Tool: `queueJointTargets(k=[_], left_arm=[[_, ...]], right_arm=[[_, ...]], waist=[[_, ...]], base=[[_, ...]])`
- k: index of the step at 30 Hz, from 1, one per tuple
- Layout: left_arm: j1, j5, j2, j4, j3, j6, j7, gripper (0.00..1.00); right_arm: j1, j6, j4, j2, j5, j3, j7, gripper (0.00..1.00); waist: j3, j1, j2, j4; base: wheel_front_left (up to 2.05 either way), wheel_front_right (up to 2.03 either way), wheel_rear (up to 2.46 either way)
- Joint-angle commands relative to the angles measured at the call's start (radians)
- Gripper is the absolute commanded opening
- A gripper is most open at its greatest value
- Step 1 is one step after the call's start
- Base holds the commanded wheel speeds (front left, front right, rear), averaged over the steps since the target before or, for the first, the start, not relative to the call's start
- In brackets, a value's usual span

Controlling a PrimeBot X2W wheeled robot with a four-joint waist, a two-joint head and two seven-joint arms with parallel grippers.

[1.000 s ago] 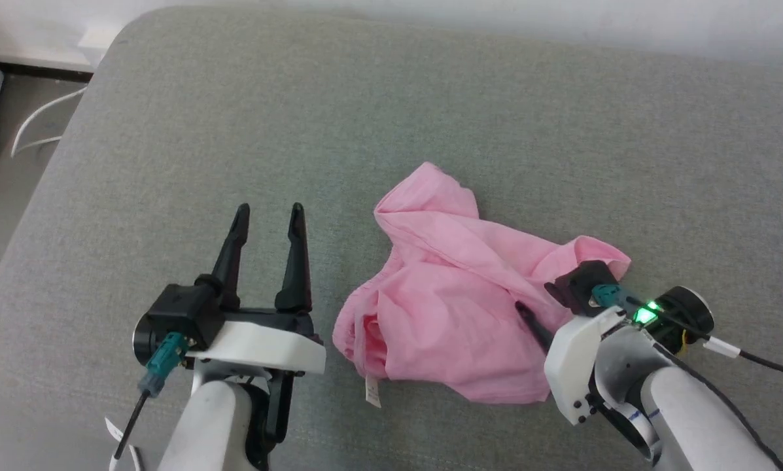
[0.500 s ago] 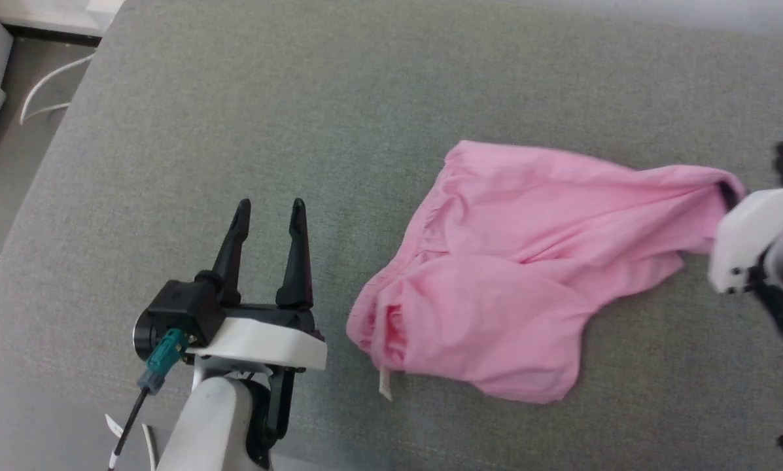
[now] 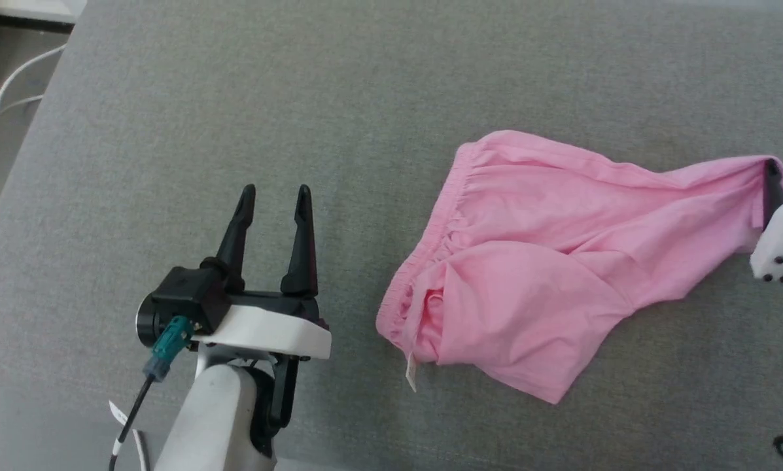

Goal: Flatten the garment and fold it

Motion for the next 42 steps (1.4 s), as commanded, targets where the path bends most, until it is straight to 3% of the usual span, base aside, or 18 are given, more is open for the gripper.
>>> queueJointTargets(k=[1, 7, 13, 25, 34, 42], left_arm=[[-0.017, 0.015, -0.001, 0.006, -0.003, -0.001, -0.005, 1.00], [-0.071, 0.047, -0.001, 0.065, -0.037, 0.002, -0.005, 1.00], [-0.215, 0.049, -0.001, 0.254, -0.091, 0.018, 0.028, 1.00], [-0.499, 0.064, 0.020, 0.622, -0.129, 0.032, 0.359, 1.00], [-0.588, 0.098, 0.073, 0.733, -0.154, 0.065, 0.582, 1.00], [-0.632, 0.089, 0.089, 0.758, -0.177, 0.021, 0.681, 1.00]], right_arm=[[0.042, -0.001, -0.034, 0.014, 0.002, 0.007, -0.040, 1.00], [0.232, -0.001, -0.177, 0.058, 0.054, 0.138, -0.267, 1.00], [0.358, -0.001, -0.250, 0.086, 0.120, 0.236, -0.380, 1.00], [0.362, -0.001, -0.227, 0.090, 0.209, 0.352, -0.415, 1.00], [0.356, -0.001, -0.233, 0.090, 0.224, 0.376, -0.404, 1.00], [0.357, -0.001, -0.227, 0.090, 0.236, 0.399, -0.392, 1.00]], waist=[[-0.030, -0.0001, 0.0000, -0.037], [-0.062, -0.0001, 0.0000, -0.129], [-0.056, -0.0001, 0.0000, -0.220], [0.004, -0.0001, 0.0000, -0.335], [0.025, -0.0001, 0.0000, -0.353], [0.026, -0.0001, 0.0000, -0.361]], base=[[0.00, 0.00, 0.00], [0.00, 0.00, 0.00], [0.00, 0.00, 0.00], [0.00, 0.00, 0.00], [0.00, 0.00, 0.00], [0.00, 0.00, 0.00]])
